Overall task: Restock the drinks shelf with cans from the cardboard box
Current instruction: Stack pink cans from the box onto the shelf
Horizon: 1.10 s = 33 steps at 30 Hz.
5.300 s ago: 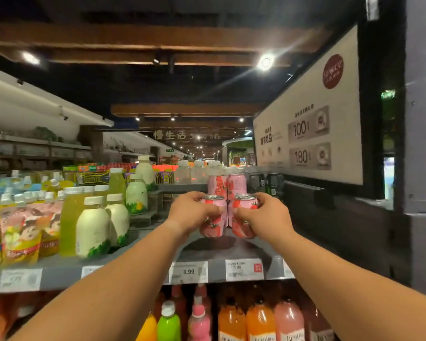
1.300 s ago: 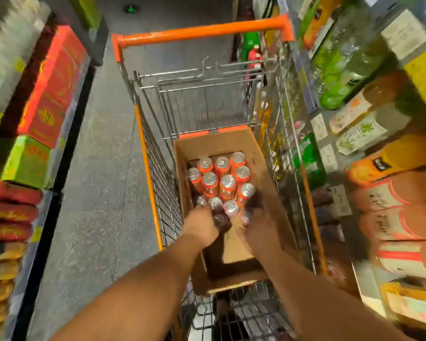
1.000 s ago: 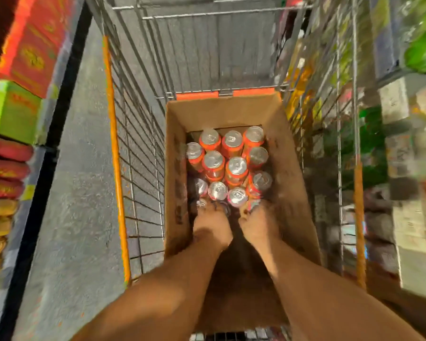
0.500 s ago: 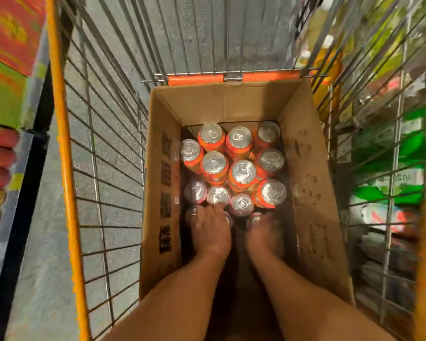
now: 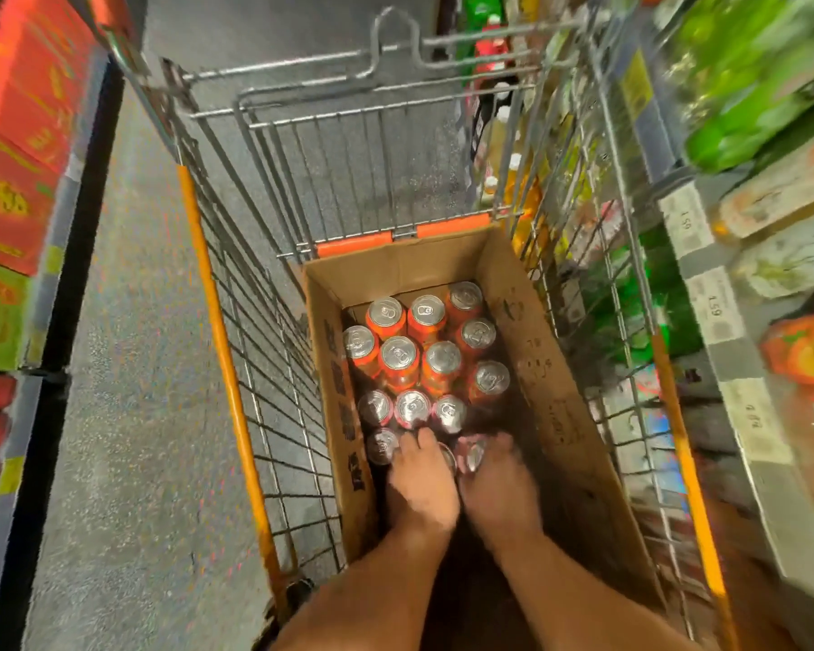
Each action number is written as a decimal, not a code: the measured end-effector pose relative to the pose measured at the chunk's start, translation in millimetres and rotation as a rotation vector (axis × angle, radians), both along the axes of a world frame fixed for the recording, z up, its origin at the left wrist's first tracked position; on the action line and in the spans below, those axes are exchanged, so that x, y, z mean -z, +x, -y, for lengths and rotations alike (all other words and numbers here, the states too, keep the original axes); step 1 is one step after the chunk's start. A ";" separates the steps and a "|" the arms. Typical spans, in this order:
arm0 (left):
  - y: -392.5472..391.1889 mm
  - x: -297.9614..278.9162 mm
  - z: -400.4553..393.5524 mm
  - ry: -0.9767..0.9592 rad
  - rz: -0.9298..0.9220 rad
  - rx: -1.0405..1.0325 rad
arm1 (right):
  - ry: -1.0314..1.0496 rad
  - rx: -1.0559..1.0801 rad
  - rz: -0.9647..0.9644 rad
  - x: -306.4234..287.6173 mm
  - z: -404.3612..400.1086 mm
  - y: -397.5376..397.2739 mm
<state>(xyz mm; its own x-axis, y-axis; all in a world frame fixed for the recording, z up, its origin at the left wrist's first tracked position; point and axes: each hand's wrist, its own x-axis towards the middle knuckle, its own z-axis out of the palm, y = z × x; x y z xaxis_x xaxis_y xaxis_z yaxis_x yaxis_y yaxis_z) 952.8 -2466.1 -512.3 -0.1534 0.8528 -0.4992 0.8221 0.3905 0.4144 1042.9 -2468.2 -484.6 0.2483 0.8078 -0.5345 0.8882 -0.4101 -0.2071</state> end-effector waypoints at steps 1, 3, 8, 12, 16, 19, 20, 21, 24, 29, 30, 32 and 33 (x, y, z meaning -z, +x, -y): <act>-2.4 -15.9 -2.6 0.038 0.030 0.018 | 0.027 0.034 -0.009 -18.5 3.9 -4.8; -12.0 -42.4 2.6 0.084 -0.007 0.192 | 0.122 0.085 -0.042 -52.2 14.6 -14.0; -50.3 -129.4 10.9 0.155 0.067 0.460 | 0.389 0.327 -0.104 -143.6 54.6 -44.1; -65.5 -222.6 23.8 0.294 0.197 0.500 | 0.700 0.696 -0.096 -224.1 85.2 -63.1; -49.0 -327.1 41.0 0.417 0.367 0.626 | 0.891 0.820 -0.112 -314.7 125.3 -53.7; -19.9 -398.8 67.3 0.523 0.584 0.686 | 1.049 0.859 -0.016 -382.3 166.6 -31.2; -9.2 -421.0 80.2 0.541 0.623 0.720 | 1.071 0.875 0.010 -403.4 183.1 -24.2; 1.6 -440.8 93.4 0.564 0.659 0.762 | 1.095 0.889 0.047 -422.7 200.6 -17.0; 33.1 -495.2 141.4 0.627 0.793 0.874 | 1.201 0.955 0.156 -473.4 260.8 2.0; 83.1 -564.0 235.9 0.508 1.042 1.033 | 1.302 1.053 0.318 -538.5 372.0 21.0; 90.1 -577.2 257.8 0.485 1.093 1.052 | 1.307 1.087 0.344 -548.3 394.5 25.2; 106.4 -598.3 299.1 0.472 1.189 1.086 | 1.343 1.162 0.381 -565.4 438.6 33.3; 113.7 -607.9 318.9 0.452 1.227 1.099 | 1.372 1.189 0.393 -573.6 460.4 36.7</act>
